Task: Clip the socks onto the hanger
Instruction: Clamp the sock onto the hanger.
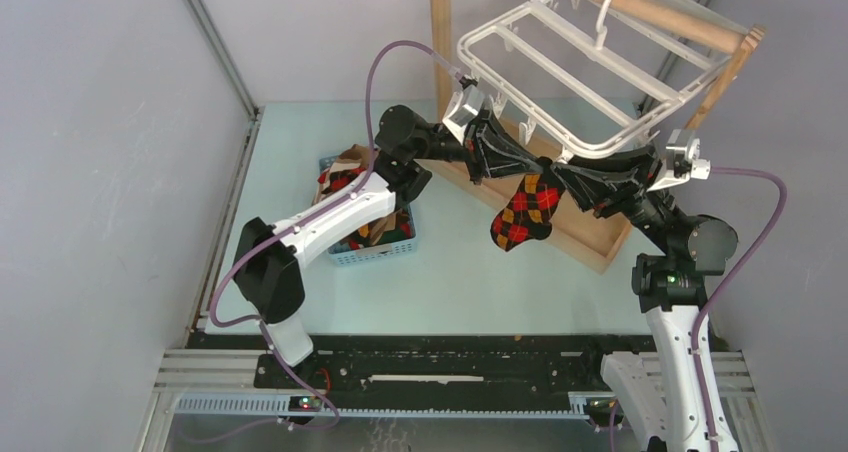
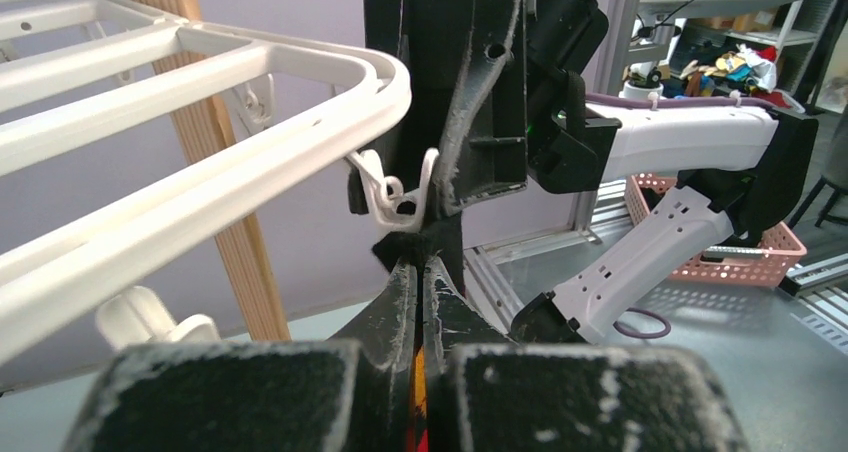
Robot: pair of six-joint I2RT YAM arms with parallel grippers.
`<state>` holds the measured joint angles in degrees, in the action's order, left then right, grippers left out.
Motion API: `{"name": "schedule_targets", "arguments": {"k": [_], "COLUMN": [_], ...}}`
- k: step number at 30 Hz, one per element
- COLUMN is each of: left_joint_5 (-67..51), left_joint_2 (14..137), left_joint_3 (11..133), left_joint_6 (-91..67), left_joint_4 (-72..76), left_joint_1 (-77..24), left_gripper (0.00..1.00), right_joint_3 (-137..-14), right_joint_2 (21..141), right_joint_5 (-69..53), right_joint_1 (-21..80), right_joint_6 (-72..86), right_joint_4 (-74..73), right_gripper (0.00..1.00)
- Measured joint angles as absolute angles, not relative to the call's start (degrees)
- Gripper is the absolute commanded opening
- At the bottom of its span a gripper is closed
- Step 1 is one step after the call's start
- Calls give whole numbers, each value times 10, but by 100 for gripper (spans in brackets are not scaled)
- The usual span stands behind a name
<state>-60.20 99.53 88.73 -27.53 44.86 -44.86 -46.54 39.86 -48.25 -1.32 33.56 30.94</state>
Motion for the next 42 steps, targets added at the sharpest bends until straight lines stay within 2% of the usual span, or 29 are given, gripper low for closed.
{"name": "schedule_targets", "arguments": {"k": [10,16,19,36,42], "left_joint_5": [-595,-562,-537,-484,-441], "left_joint_2": [998,998,997,933,841], "left_joint_3": [887,887,884,800,722], "left_joint_6": [-290,-290,-289,-288,-255], "left_joint_4": [465,459,457,447,363], "left_joint_1": [-448,-440,-432,-422,-422], "left_gripper": [1,20,25,37,52], "right_joint_3": [-465,-474,-478,-483,-505], "right_joint_2": [382,373,361,283,262], "right_joint_5": [-515,-525,-532,-573,-581], "right_joint_1": [-10,-14,-22,-99,-131], "right_joint_6": [333,322,307,216,148], "right_joint_4": [299,263,237,59,-54], "right_gripper": [59,69,73,74,73]}}
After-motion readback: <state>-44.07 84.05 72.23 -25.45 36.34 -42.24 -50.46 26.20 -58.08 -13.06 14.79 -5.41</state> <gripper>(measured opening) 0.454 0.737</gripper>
